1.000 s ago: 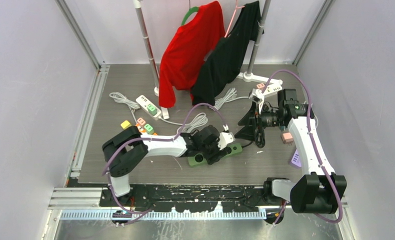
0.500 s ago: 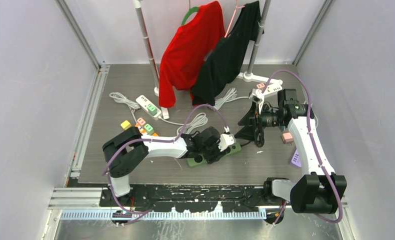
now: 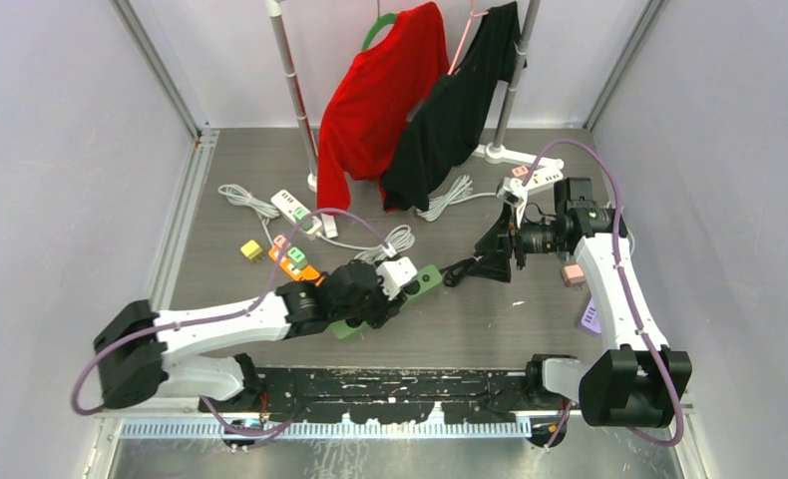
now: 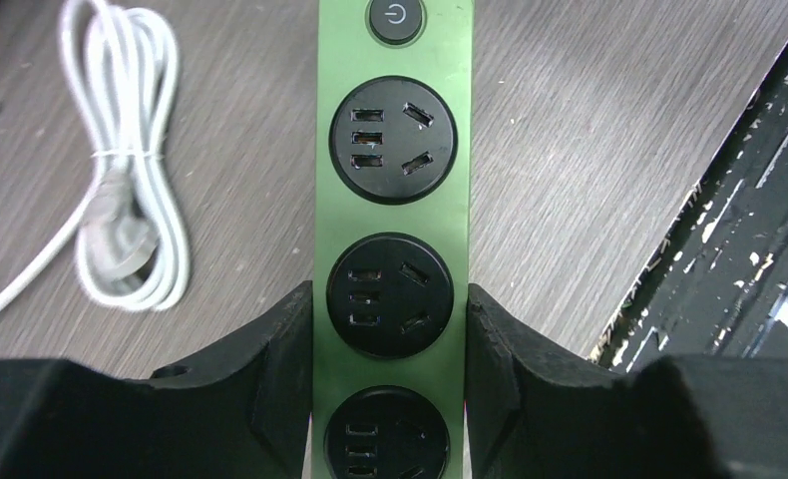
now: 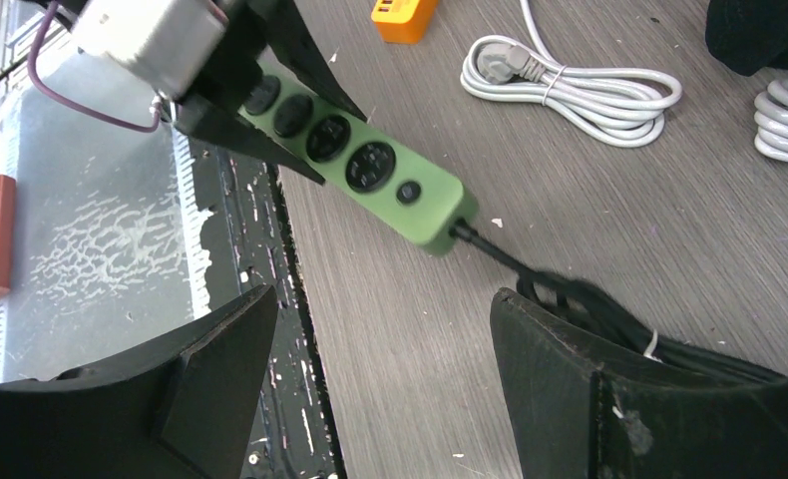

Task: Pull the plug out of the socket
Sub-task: Pick up the socket from the center of the board.

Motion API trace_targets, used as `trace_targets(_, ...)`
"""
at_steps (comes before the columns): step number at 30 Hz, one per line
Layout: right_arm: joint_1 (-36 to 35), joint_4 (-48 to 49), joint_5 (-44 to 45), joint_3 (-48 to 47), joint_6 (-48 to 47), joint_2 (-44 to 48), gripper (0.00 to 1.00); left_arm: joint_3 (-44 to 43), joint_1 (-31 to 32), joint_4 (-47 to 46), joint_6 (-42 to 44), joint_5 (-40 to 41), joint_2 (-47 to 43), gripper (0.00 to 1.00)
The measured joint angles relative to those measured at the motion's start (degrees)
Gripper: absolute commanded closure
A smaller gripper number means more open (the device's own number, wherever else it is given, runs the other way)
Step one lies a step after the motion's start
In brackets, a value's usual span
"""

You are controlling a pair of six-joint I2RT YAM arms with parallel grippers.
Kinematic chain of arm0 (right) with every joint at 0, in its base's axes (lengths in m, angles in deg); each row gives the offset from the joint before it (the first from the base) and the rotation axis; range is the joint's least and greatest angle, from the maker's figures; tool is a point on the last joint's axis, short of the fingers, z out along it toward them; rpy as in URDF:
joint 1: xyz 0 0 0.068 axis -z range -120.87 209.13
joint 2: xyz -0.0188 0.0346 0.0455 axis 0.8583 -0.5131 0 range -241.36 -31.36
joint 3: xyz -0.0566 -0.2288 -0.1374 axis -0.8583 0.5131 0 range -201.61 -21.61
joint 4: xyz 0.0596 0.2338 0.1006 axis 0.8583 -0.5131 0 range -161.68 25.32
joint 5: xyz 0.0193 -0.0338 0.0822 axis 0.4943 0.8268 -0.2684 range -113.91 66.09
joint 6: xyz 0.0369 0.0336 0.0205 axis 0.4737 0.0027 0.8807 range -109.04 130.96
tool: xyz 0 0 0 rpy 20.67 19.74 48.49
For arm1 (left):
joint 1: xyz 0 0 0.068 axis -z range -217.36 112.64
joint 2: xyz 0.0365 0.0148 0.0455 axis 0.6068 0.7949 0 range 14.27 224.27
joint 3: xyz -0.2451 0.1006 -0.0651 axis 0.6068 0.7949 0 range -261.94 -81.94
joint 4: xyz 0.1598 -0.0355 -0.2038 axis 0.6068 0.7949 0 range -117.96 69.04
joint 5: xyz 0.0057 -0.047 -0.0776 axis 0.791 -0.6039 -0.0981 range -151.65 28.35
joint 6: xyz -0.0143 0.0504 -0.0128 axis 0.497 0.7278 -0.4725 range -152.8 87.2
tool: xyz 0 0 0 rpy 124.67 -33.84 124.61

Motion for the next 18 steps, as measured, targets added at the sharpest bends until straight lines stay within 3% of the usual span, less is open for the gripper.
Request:
trace_targets(12, 0.0, 0.0, 0.0, 0.0, 0.0, 0.0, 0.17, 0.6, 0.0, 17.0, -5.5, 7.2, -21.7, 1.00)
trace_targets(18, 0.0, 0.0, 0.0, 0.0, 0.1, 0.0, 0.17, -6.7, 0.0, 26.6, -6.3, 10.6, -25.4, 1.00)
